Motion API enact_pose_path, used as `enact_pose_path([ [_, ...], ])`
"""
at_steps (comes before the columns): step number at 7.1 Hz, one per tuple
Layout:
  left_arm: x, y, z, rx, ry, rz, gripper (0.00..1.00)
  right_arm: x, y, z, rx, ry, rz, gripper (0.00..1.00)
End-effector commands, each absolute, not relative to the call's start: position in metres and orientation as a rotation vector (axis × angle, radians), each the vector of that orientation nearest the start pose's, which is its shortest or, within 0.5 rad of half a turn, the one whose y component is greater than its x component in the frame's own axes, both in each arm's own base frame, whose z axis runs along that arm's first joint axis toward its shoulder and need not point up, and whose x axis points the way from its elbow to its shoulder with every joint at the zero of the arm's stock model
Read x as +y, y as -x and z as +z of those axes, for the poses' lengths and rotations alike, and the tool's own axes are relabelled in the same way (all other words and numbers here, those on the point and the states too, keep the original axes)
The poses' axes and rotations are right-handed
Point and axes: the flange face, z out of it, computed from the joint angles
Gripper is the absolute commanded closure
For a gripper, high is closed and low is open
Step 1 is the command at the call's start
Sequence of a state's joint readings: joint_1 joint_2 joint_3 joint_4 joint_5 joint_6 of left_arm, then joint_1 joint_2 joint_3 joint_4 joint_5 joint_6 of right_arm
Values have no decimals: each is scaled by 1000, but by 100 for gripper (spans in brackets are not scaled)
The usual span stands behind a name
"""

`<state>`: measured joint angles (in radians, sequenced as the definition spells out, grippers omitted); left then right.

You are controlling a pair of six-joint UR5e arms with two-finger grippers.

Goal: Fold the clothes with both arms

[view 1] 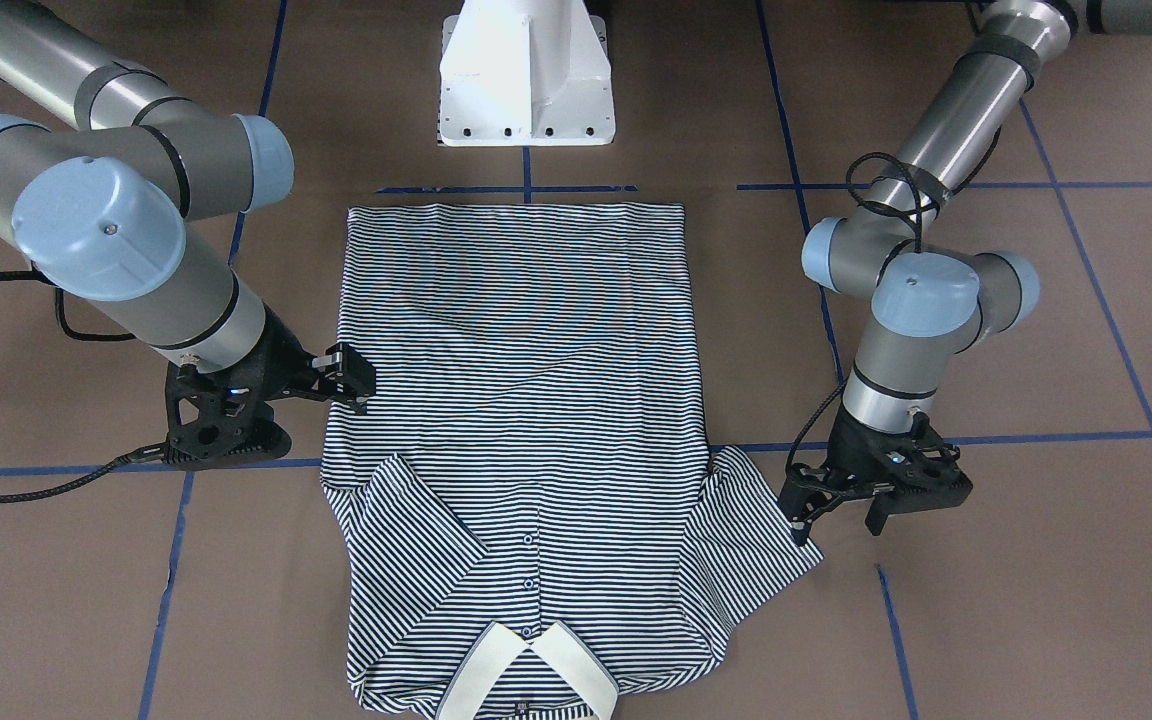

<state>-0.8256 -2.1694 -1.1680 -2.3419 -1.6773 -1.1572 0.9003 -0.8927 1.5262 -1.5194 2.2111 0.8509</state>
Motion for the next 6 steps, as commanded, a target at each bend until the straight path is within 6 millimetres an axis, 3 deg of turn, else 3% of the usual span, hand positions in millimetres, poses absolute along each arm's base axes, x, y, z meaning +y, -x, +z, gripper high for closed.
enact_pose_path([
  [1, -647, -447, 408, 841, -477, -315, 4, -602, 386, 261, -898, -54, -47, 0],
  [6, -662, -460, 415, 800, -477, -321, 10, -603, 386, 258, -899, -57, -45, 0],
])
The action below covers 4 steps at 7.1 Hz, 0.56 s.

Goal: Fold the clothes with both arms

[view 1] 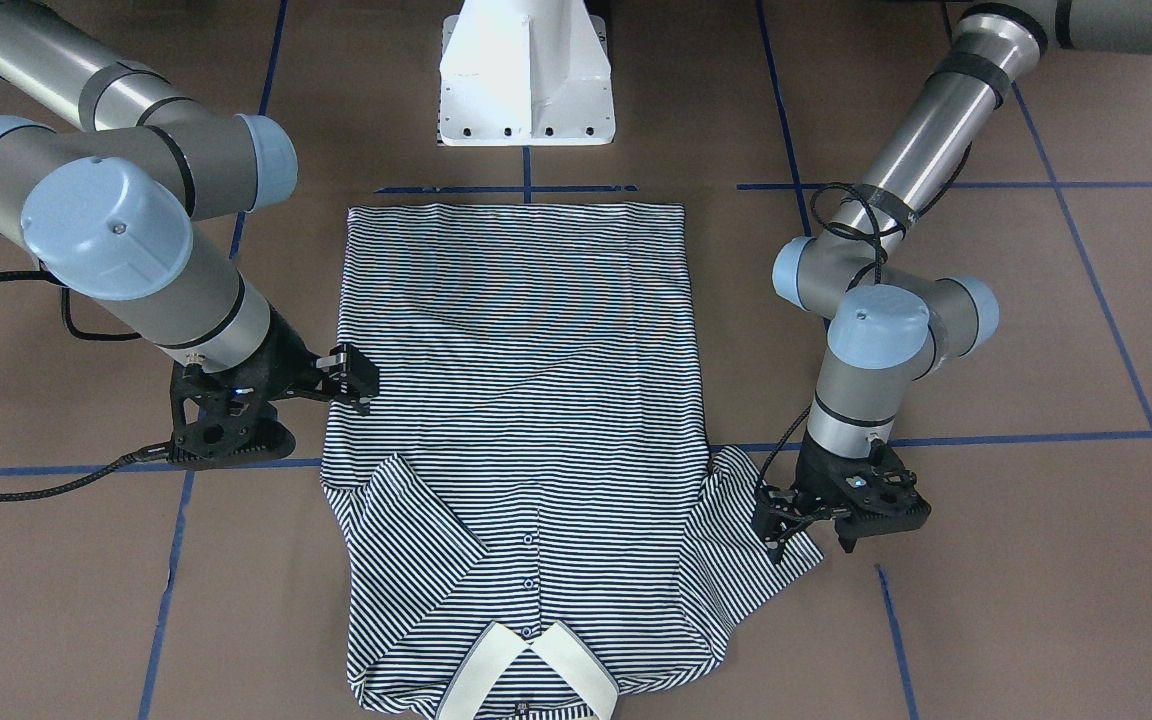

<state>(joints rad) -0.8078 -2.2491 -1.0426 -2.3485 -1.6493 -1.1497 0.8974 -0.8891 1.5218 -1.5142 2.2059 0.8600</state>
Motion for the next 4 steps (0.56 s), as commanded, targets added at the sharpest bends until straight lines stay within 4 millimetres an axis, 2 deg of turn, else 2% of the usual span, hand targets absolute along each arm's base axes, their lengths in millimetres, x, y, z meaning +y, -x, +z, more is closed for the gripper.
enact_pose_path([
  [1, -664, -460, 411, 802, -479, -323, 19, -603, 386, 260, -898, -55, -45, 0],
  [2, -664, -462, 407, 807, -481, -322, 40, -604, 387, 261, -897, -54, -43, 0],
  [3, -664, -462, 405, 806, -482, -321, 53, -604, 387, 263, -895, -51, -42, 0],
  [4, -665, -463, 403, 805, -487, -311, 57, -604, 387, 264, -894, -51, -43, 0],
])
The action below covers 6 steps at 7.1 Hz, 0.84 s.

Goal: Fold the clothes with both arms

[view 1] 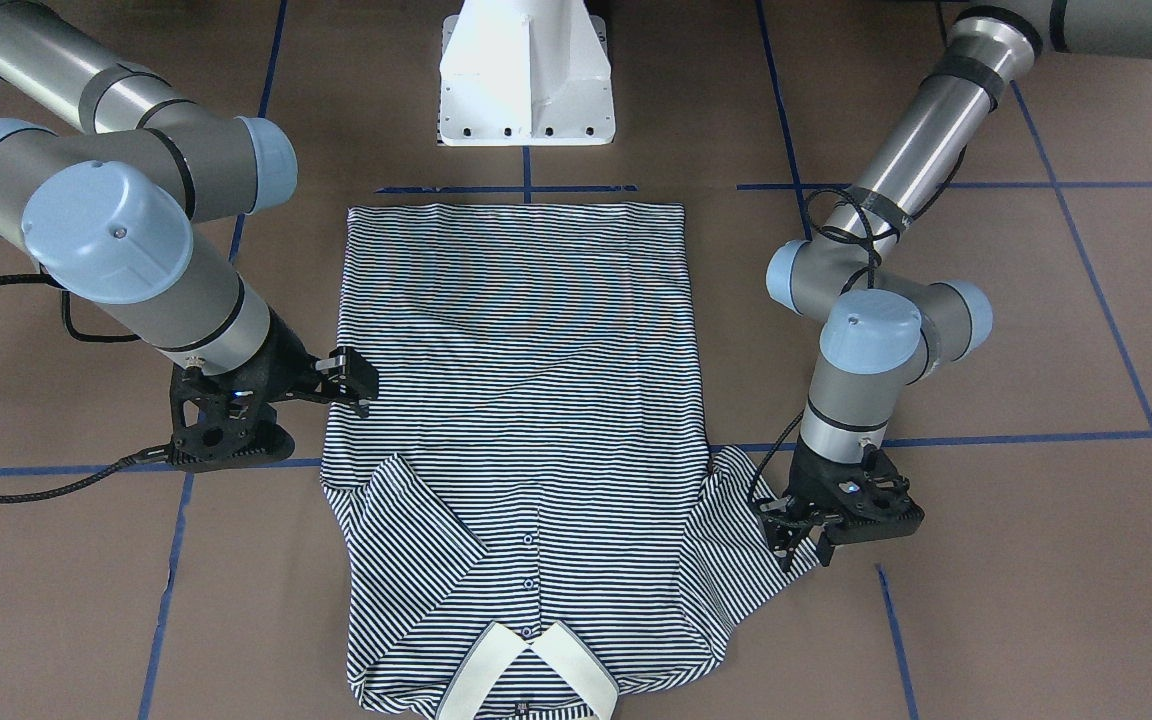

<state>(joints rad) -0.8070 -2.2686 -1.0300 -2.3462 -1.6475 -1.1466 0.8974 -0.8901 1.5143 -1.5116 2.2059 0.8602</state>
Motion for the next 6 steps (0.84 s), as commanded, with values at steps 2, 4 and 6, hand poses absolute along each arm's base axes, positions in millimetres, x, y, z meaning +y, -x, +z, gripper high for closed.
enact_pose_path([
  [2, -666, -462, 405, 798, -491, -300, 43, -604, 387, 264, -894, -51, -43, 0],
  [4, -666, -462, 405, 792, -497, -293, 1, -604, 387, 264, -895, -52, -44, 0],
  [6, -668, -462, 415, 776, -489, -299, 1, -604, 387, 263, -895, -51, -42, 0],
])
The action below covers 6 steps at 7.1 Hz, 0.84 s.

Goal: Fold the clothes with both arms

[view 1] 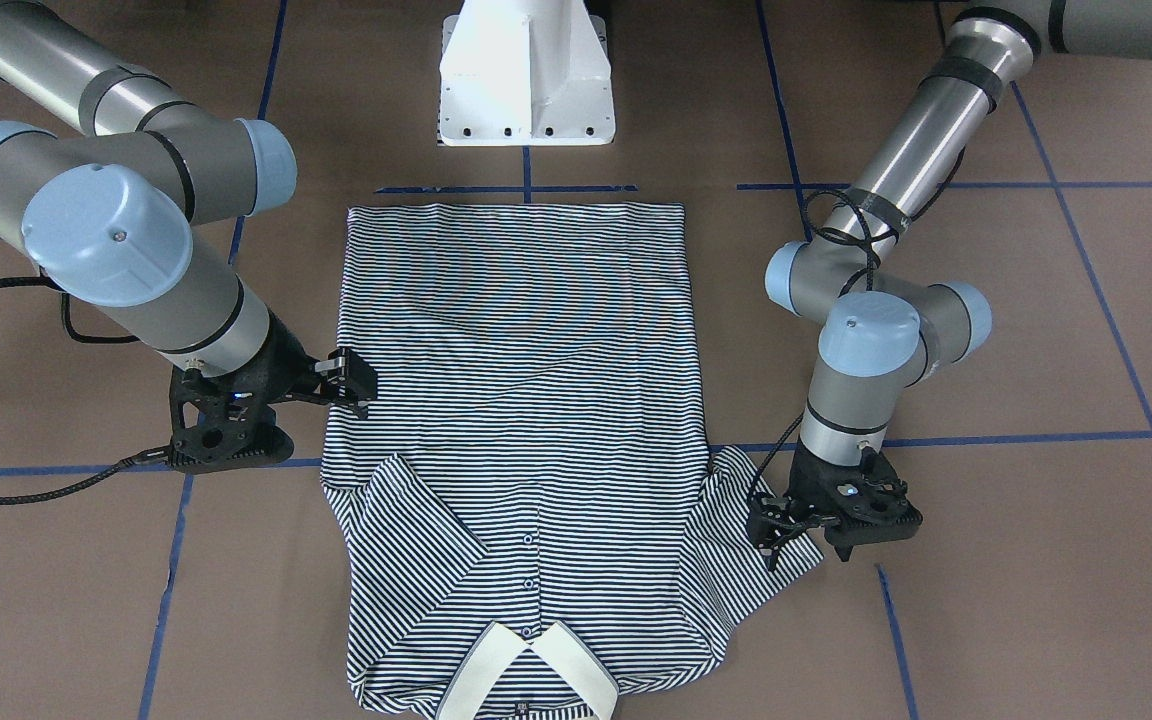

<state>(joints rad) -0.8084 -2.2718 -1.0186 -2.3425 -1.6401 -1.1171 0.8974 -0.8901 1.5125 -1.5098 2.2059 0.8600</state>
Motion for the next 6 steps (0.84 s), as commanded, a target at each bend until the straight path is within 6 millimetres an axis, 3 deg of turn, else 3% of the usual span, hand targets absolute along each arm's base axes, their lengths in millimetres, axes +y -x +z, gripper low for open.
enact_pose_path([
  [1, -668, -463, 419, 771, -485, -299, 1, -604, 387, 263, -896, -53, -44, 0],
  [2, -668, -462, 419, 768, -489, -301, 2, -604, 387, 263, -895, -52, -44, 0],
  [3, -668, -464, 419, 768, -488, -300, 12, -604, 387, 264, -894, -51, -43, 0],
  [6, -668, -464, 415, 770, -490, -295, 61, -604, 387, 263, -896, -52, -43, 0],
])
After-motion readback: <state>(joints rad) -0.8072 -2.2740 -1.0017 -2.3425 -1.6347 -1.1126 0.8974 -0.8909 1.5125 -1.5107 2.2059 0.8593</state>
